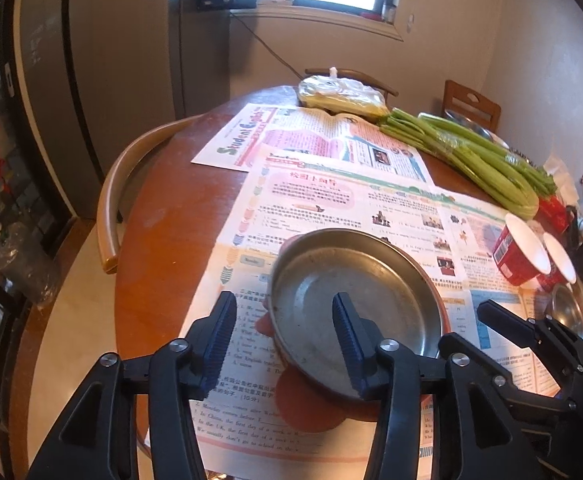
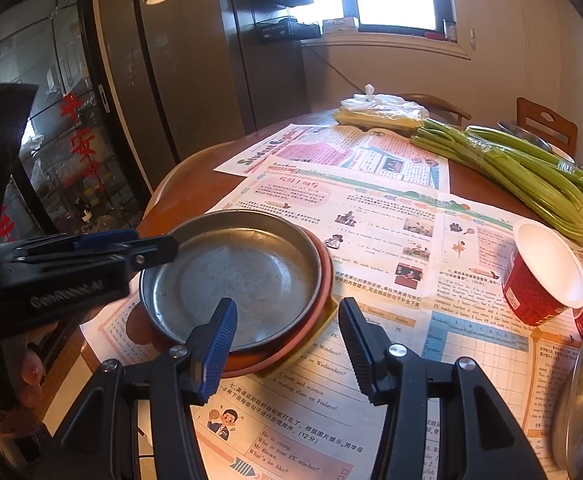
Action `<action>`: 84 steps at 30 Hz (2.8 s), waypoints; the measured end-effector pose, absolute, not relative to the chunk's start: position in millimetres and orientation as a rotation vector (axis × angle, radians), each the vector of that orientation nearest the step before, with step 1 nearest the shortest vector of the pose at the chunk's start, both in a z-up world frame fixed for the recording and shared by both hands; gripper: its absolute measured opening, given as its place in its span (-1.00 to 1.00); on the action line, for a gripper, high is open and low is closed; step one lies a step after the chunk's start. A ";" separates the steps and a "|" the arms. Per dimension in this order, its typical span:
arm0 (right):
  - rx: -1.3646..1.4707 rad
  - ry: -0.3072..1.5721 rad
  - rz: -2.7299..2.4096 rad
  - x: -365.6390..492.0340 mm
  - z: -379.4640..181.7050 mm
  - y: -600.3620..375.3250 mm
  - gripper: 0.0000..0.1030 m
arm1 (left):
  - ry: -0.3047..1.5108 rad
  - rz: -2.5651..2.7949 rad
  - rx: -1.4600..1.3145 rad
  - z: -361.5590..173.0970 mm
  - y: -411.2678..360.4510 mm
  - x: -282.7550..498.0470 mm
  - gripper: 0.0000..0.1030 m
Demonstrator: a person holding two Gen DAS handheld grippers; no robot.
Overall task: Organize plates and bowls
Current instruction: 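Lower the steel pan onto the orange plate and open the left tool, then move the left tool to the large steel bowl and grip its rim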
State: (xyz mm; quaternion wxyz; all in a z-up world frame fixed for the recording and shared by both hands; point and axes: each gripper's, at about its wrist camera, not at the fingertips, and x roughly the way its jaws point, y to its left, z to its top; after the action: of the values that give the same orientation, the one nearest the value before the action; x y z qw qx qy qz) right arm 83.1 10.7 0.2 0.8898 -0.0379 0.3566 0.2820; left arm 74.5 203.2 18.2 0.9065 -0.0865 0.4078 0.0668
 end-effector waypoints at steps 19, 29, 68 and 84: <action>0.037 0.864 0.585 100.8 -19.3 0.5 0.04 | 0.997 -0.026 -0.520 -36.8 225.1 80.2 0.27; 0.039 0.881 0.615 108.8 -25.2 4.2 0.04 | 1.021 -0.050 -0.419 -38.5 192.0 104.4 0.24; 0.057 0.476 0.365 82.9 50.6 -154.5 0.19 | 0.663 -0.003 -0.190 44.8 101.0 72.5 0.38; 0.303 0.384 0.269 39.5 56.3 -321.6 0.69 | 0.715 -0.311 -0.089 49.5 -62.5 88.2 0.39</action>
State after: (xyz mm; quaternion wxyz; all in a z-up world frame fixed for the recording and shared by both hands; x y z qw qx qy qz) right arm 39.5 -321.6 56.3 0.9613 0.1496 0.1893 0.1327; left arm 88.2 -62.5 49.5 0.9240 -0.0436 0.3485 -0.1515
